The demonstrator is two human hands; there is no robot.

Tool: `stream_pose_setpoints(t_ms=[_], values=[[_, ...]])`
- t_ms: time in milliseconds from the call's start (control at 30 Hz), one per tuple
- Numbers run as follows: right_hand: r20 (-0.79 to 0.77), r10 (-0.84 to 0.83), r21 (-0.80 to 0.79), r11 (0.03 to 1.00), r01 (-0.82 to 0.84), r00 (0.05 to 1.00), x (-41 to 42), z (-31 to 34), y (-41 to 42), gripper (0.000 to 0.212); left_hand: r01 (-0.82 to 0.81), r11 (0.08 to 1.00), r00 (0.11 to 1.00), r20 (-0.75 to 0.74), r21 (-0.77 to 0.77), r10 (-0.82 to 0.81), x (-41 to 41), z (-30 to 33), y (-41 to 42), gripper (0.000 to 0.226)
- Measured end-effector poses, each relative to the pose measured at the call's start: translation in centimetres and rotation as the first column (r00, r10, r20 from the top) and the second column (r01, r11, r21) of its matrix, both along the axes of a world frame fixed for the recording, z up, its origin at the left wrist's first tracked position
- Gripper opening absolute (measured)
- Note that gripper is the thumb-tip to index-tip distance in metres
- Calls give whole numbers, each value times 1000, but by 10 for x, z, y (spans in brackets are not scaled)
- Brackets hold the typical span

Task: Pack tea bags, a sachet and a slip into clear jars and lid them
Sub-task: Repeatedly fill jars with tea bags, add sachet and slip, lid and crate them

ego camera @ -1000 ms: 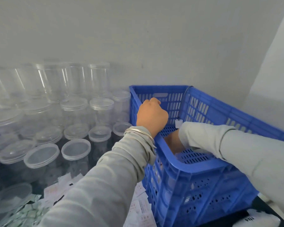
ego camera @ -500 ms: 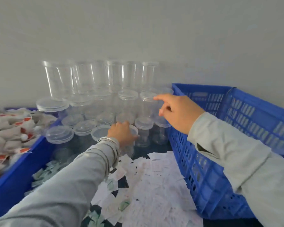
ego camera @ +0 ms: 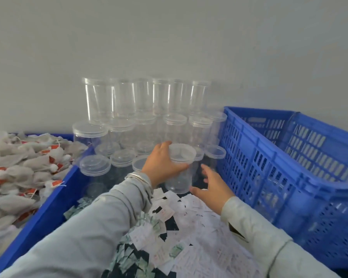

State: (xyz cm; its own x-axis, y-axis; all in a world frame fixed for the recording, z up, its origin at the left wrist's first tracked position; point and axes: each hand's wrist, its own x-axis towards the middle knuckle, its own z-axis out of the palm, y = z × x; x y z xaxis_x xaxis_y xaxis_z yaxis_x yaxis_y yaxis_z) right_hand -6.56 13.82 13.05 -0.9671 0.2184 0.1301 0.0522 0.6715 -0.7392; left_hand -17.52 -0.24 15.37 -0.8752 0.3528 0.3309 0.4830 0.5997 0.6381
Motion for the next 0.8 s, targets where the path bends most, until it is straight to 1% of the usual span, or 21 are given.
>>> stream_pose_setpoints(t_ms=[67, 100, 133, 167, 200, 233, 300, 367, 433, 533, 600, 700, 733, 767, 800], values=[[-131, 87, -172, 979, -109, 988, -6, 5, -17, 85, 90, 995, 995, 49, -41, -88, 12, 14, -22, 98], [-178, 125, -231, 959, -165, 976, -8, 7, -24, 92, 151, 985, 986, 80, -78, -145, 20, 20, -36, 100], [-207, 157, -261, 943, -209, 966, -10, 8, -31, 95, 214, 969, 974, 107, -124, -201, 28, 25, -52, 100], [-220, 194, -238, 940, -245, 956, -10, 9, -39, 92, 268, 945, 961, 121, -185, -249, 37, 29, -68, 98], [-209, 242, -164, 946, -278, 948, -8, 9, -50, 88, 302, 917, 952, 122, -262, -279, 45, 31, -85, 96], [-176, 286, -52, 953, -299, 942, -5, 8, -59, 86, 317, 886, 948, 117, -339, -295, 54, 31, -99, 95], [-152, 356, 198, 925, -324, 922, 1, -1, -81, 93, 277, 855, 960, 96, -437, -262, 70, 23, -126, 98], [-226, 403, 385, 873, -299, 887, 6, -13, -102, 93, 213, 874, 977, 77, -436, -200, 84, 8, -148, 94], [-274, 431, 496, 829, -258, 860, 12, -24, -119, 89, 158, 903, 987, 57, -400, -147, 95, -10, -164, 88], [-255, 443, 590, 775, -225, 860, 20, -37, -133, 87, 91, 930, 995, 6, -357, -95, 105, -34, -176, 80], [-281, 453, 617, 761, -202, 846, 25, -44, -138, 85, 67, 942, 997, -21, -330, -78, 113, -46, -180, 78], [-330, 454, 642, 751, -156, 828, 34, -54, -140, 86, 48, 937, 999, -4, -347, -52, 121, -57, -181, 79], [-360, 447, 646, 753, -127, 819, 36, -57, -139, 86, 36, 938, 999, 35, -344, -25, 121, -58, -179, 78], [-406, 427, 642, 762, -80, 808, 37, -58, -139, 84, 10, 954, 993, 119, -301, 27, 121, -56, -176, 80], [-465, 396, 630, 776, -19, 792, 38, -58, -138, 83, -28, 974, 968, 236, -224, 83, 121, -52, -171, 85]])
